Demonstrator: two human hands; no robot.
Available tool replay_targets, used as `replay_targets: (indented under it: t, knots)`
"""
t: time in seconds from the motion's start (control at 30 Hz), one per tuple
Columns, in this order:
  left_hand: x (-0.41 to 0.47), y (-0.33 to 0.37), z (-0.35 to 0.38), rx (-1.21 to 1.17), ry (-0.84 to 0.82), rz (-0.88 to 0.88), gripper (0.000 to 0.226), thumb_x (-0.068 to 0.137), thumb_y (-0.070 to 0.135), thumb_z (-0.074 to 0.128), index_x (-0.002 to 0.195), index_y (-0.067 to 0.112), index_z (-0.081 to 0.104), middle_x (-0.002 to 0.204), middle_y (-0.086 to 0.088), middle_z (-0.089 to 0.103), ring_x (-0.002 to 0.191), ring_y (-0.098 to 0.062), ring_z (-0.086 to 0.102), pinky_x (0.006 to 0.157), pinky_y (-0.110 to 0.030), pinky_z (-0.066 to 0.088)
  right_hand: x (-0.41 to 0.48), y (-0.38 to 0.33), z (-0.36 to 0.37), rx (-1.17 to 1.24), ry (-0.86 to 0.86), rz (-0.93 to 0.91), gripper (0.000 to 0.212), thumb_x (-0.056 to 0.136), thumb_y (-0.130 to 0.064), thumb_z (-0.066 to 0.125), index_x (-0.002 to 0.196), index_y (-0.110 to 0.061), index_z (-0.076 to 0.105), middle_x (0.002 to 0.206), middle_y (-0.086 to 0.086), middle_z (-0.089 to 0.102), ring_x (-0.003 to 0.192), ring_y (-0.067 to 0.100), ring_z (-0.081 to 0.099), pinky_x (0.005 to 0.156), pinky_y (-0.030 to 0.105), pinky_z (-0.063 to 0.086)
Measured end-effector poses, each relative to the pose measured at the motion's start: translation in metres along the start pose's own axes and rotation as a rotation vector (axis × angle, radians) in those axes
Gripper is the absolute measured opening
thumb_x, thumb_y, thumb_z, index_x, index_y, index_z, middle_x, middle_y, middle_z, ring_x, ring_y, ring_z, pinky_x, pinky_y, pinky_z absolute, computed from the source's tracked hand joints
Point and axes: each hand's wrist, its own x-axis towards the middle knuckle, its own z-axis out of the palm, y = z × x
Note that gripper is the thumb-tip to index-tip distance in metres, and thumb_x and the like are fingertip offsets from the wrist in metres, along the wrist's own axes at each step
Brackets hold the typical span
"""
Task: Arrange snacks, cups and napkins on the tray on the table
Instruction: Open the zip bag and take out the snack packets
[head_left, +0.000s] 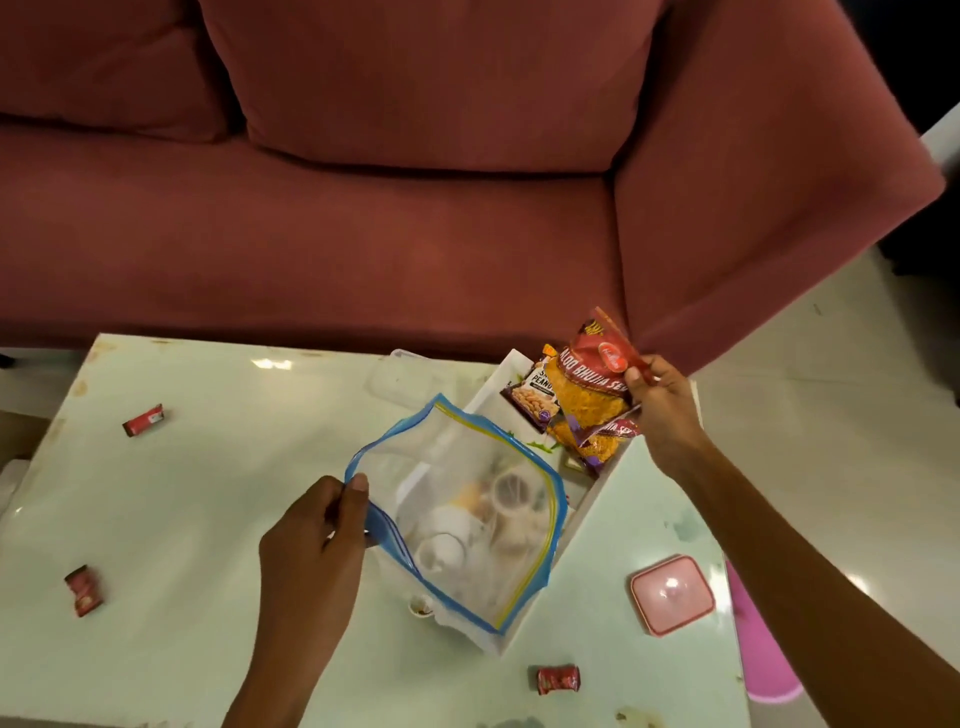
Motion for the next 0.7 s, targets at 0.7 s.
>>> replay_targets:
  t: [0.7]
  knots:
    - [0.001, -0.020, 0.017, -0.170, 0.004, -0.090, 0.037, 0.090, 0.027, 0.049, 0.056, 0.016, 0.058, 0.058, 0.004, 0.067, 0.060, -0.012, 0.067, 0.060, -0.011, 0.053, 0.059, 0.131, 0.038, -0.586, 0.170, -0.048, 0.025, 0.083, -0.010, 0.065, 0.108, -0.004, 0.063, 0.108, 0.016, 0.067, 0.101, 0.029, 0.061, 0.077, 0.025, 0.043]
